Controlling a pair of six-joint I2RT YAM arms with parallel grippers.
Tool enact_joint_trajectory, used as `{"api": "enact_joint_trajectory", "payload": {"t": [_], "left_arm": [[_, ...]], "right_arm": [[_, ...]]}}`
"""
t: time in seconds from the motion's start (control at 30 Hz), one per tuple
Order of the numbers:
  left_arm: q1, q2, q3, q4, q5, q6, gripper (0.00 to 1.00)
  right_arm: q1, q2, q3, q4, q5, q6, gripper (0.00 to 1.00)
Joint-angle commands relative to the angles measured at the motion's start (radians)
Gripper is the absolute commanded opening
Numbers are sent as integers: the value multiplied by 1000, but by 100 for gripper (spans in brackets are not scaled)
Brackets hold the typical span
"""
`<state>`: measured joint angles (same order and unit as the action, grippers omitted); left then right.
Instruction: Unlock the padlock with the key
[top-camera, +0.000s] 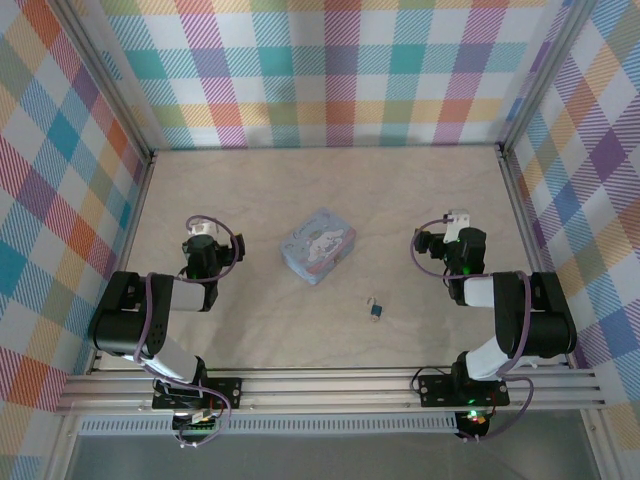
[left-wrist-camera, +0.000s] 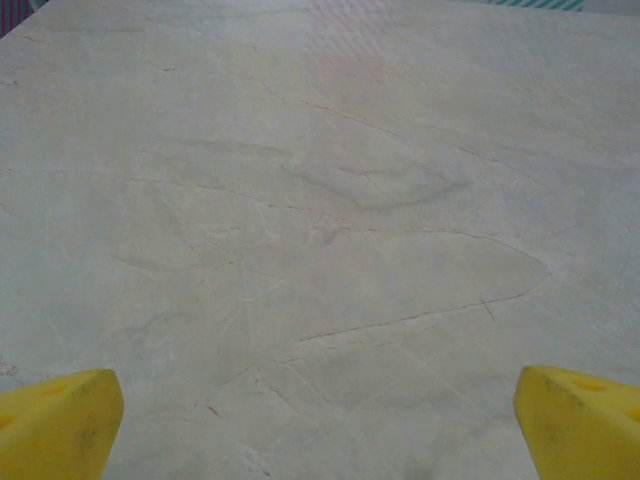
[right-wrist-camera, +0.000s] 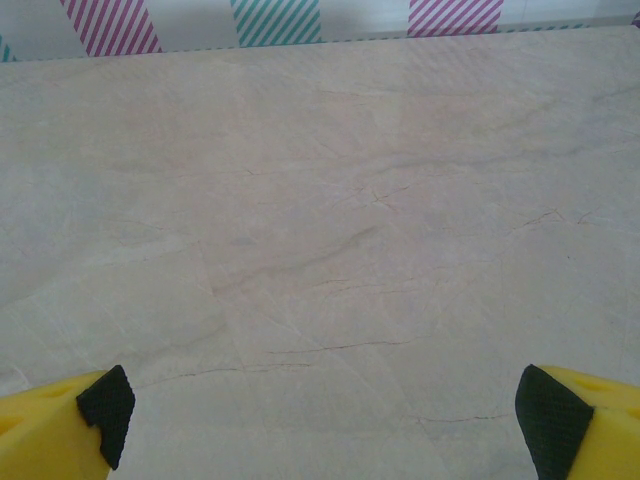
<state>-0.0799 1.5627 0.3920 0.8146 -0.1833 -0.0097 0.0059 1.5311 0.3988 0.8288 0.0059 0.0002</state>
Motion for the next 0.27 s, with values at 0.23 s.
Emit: {"api": "enact_joint_trajectory", "payload": {"t": [0.23], "left_arm": [[2,1,16,16,-5,13,100]], "right_arm": [[-3,5,12,4,-26,11,100]]}}
